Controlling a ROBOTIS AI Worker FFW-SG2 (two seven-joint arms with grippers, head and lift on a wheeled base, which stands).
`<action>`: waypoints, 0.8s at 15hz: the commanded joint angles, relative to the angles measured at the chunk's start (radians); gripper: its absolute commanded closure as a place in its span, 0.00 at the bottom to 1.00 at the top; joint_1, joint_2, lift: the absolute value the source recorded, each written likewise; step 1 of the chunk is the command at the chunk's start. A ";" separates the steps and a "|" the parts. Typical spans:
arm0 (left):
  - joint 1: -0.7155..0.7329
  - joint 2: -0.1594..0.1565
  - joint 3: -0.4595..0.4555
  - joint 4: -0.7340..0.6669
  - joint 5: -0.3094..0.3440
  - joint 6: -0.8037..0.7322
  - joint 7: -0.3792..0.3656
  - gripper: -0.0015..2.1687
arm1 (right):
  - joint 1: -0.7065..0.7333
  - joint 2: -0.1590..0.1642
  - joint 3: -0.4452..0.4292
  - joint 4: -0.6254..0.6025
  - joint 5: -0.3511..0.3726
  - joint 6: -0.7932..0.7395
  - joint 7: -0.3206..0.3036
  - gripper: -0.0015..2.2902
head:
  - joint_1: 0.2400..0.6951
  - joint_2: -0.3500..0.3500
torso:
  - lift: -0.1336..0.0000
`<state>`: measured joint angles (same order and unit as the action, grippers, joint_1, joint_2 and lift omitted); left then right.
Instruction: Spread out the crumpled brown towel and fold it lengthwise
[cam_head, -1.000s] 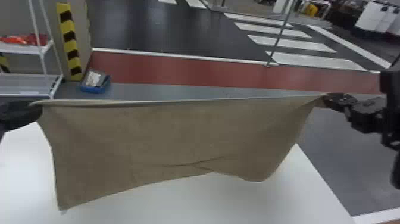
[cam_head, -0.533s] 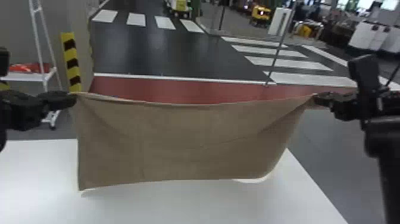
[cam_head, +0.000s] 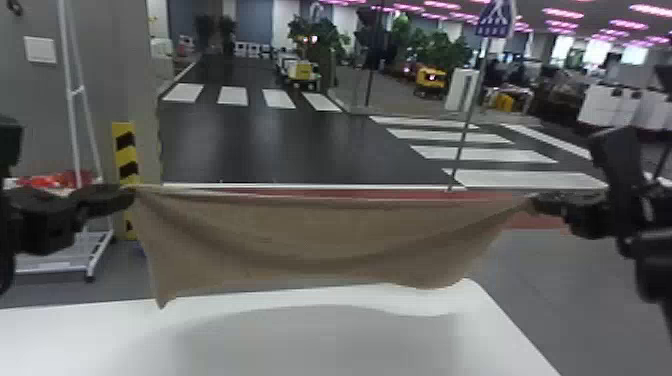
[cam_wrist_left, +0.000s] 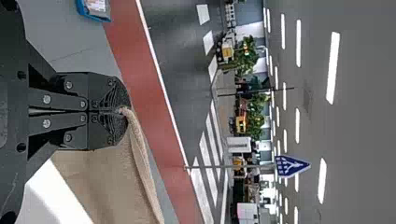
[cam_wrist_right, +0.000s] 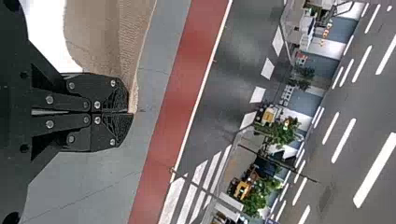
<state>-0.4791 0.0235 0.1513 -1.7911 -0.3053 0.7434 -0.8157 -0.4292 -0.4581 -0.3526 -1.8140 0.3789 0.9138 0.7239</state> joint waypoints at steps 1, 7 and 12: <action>0.212 0.018 0.047 -0.163 0.022 -0.020 -0.014 0.75 | 0.267 -0.010 -0.129 -0.169 -0.107 -0.055 0.016 0.53 | 0.28 0.11 | 0.07; 0.698 0.006 0.180 -0.341 0.097 -0.422 -0.049 0.75 | 0.774 0.084 -0.352 -0.357 -0.279 -0.460 0.062 0.53 | 0.78 0.10 | 0.07; 0.841 0.009 0.257 -0.269 0.129 -0.640 -0.089 0.75 | 0.903 0.127 -0.345 -0.349 -0.284 -0.638 0.098 0.53 | 1.00 0.12 | 0.07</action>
<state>0.3401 0.0303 0.3933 -2.0892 -0.1714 0.1545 -0.8950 0.4558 -0.3412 -0.7067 -2.1704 0.0885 0.3125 0.8176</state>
